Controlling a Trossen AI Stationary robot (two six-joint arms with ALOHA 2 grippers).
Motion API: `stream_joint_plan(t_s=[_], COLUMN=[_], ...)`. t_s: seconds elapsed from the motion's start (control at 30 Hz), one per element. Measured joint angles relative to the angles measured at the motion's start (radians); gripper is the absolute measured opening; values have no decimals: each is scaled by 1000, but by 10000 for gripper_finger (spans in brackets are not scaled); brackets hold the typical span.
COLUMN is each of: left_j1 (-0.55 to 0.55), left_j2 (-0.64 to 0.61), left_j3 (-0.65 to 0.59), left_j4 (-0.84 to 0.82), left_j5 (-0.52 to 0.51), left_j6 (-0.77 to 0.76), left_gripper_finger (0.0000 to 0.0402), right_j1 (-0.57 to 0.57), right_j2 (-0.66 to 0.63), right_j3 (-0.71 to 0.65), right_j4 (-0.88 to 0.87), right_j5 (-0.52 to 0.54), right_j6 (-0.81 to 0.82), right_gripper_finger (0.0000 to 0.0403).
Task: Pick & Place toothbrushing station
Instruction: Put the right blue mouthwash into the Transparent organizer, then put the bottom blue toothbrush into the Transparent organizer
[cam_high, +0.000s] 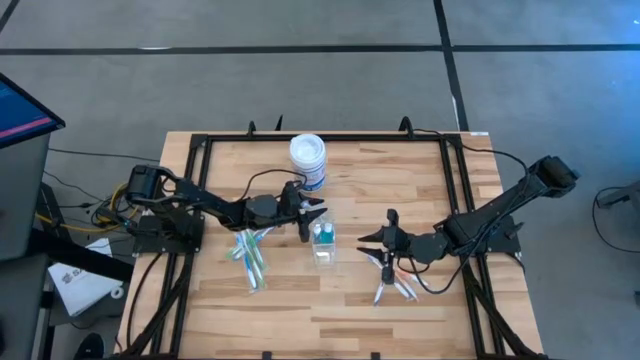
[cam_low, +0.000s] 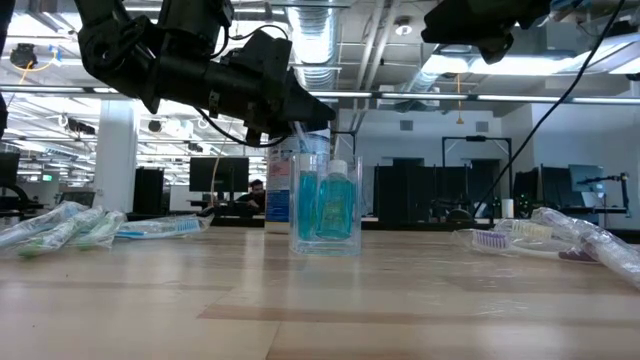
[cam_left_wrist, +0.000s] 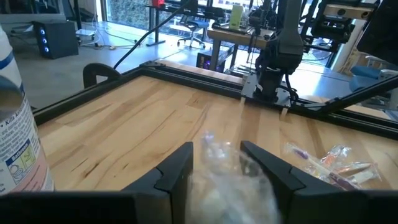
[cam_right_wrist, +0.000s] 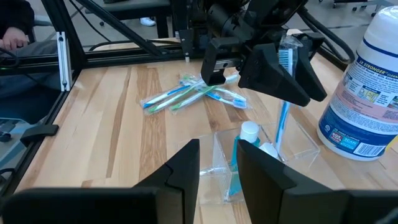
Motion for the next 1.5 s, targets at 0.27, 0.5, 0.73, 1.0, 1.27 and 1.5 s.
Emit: stream_joint_plan(t_s=[0.27, 0.5, 0.73, 1.0, 1.27, 1.5], left_j1=[-10, -41, -65, -94, -159, -219], left_j2=[-58, -130, -182, -258, -401, -540], left_j3=[0, 0, 0, 0, 0, 0], left_j4=[-1, -1, -7, -151, -387, -634], left_j5=[-1, -2, -16, -29, -32, -32], left_j6=[27, 82, 132, 128, 66, -46], left_gripper_finger=[125, 124, 121, 121, 121, 121], right_j1=[0, 0, 0, 0, 0, 0], right_j2=[0, 0, 0, 0, 0, 0], right_j3=[0, 0, 0, 0, 0, 0], right_j4=[-3, -3, -3, -3, -3, -3], right_j5=[0, 0, 0, 0, 0, 0], right_j6=[0, 0, 0, 0, 0, 0], right_gripper_finger=[98, 98, 98, 98, 98, 98])
